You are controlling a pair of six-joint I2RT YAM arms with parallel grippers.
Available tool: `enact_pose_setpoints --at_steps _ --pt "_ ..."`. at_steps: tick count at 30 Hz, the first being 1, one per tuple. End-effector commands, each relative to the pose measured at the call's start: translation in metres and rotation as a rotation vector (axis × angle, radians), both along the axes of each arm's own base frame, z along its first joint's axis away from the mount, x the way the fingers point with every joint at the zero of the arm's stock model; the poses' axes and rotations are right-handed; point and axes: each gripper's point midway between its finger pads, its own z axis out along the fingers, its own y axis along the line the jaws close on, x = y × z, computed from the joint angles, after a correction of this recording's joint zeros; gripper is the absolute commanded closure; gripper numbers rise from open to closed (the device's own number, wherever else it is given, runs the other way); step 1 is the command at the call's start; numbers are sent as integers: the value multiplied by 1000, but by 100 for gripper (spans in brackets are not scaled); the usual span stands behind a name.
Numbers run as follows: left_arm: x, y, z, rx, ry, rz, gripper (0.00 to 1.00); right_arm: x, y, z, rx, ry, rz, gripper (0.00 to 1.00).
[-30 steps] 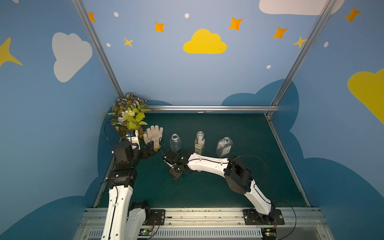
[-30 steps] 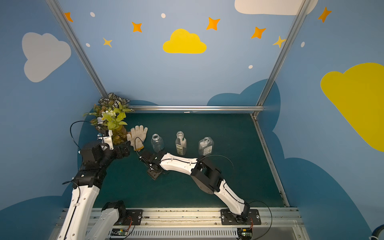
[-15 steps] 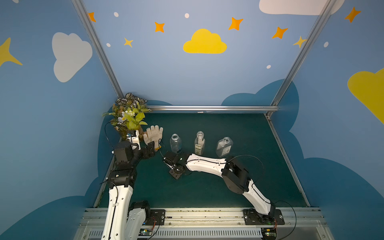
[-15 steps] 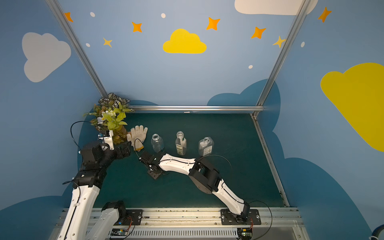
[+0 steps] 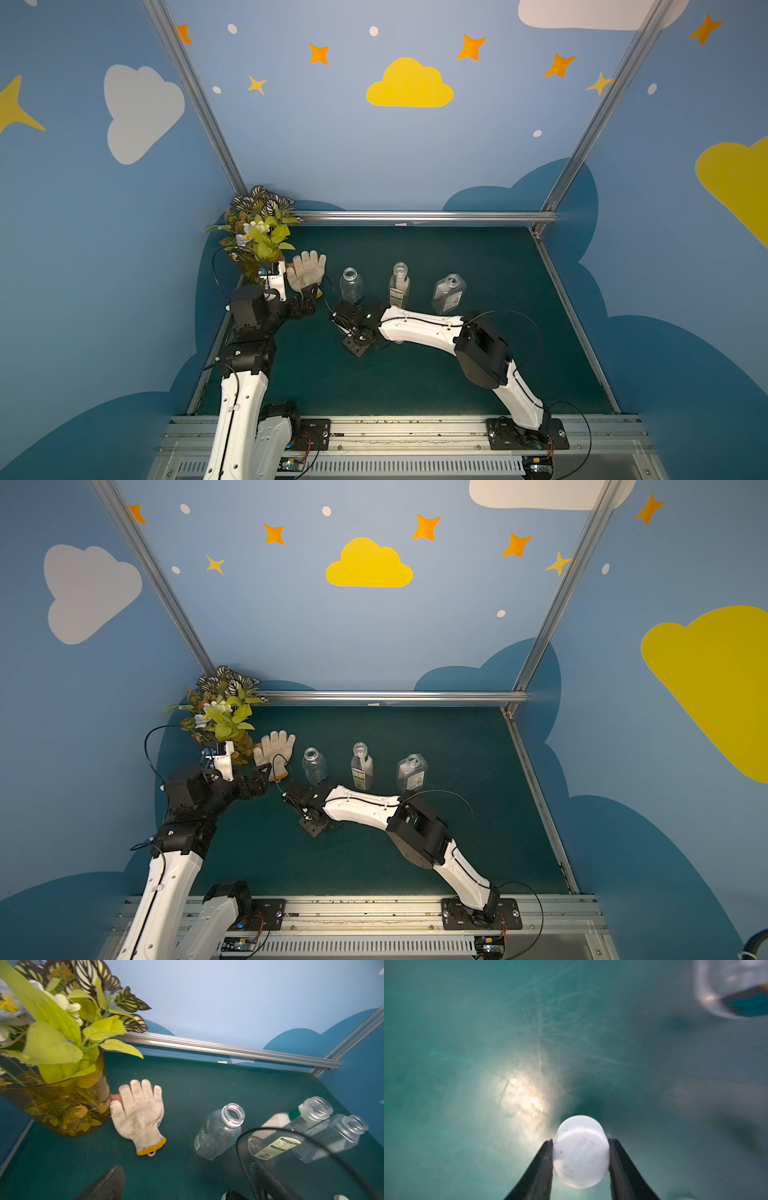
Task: Screw on the bottle caps
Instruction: Pick up the bottle cap from the center of the board.
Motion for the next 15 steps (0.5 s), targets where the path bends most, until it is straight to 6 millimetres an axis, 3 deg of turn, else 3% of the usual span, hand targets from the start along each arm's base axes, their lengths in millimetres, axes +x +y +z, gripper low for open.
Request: enact_pose_setpoints --at_steps 1,8,15 --pt "0 -23 22 -46 -130 -136 0 11 -18 72 100 -71 -33 67" --pt "-6 -59 24 -89 -304 -357 2 6 -72 128 145 -129 -73 67" --pt "-4 -108 -2 62 -288 -473 0 -6 -119 148 174 -145 -113 66"
